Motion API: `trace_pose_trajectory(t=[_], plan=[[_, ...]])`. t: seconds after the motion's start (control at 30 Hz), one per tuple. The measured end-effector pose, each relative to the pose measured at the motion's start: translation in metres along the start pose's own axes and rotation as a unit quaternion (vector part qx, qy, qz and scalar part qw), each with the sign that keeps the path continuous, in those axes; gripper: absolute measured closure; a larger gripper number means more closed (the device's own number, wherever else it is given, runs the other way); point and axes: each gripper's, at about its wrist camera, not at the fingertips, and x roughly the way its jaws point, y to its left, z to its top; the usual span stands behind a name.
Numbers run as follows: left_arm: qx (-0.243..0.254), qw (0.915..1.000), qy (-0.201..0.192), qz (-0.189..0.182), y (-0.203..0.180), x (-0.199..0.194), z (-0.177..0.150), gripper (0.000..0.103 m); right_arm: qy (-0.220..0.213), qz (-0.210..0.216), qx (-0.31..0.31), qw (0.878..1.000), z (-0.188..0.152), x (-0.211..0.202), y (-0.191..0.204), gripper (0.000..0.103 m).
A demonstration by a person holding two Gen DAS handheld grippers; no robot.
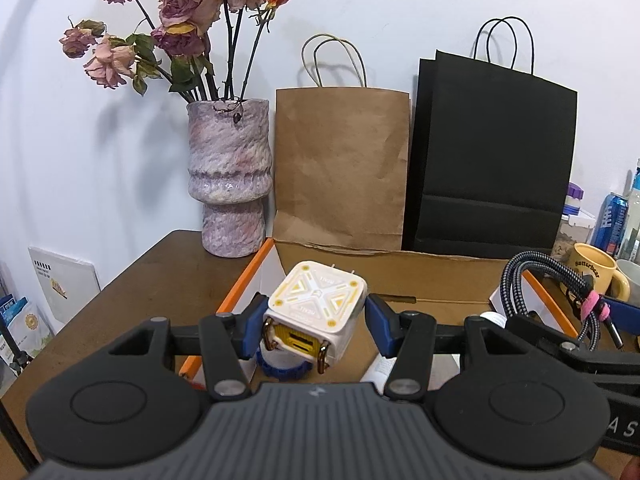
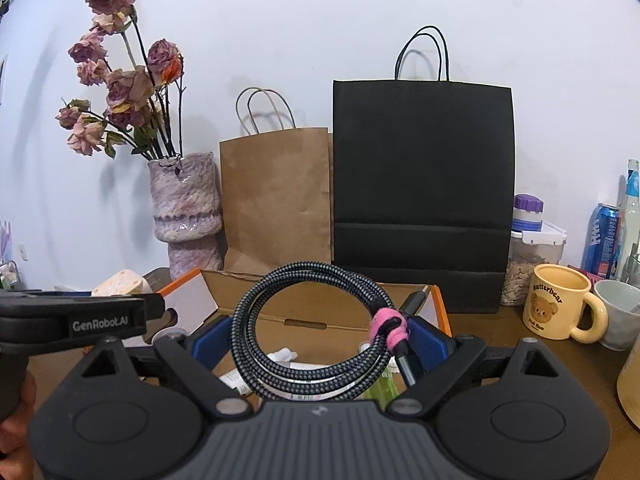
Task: Organize rigid objects
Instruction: 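Lower both tools into the box and open them to release adapter and cable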
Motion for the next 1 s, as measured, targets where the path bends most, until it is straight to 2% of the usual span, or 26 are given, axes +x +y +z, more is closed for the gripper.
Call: trace_pose_trajectory(t=[1.0], plan=[[0.016,0.9998,0.0,0.009,-0.006,0.067,0.022,0.049,0.014,-0.002,-0.012,1.0,0.012,0.068,-0.008,0.01]])
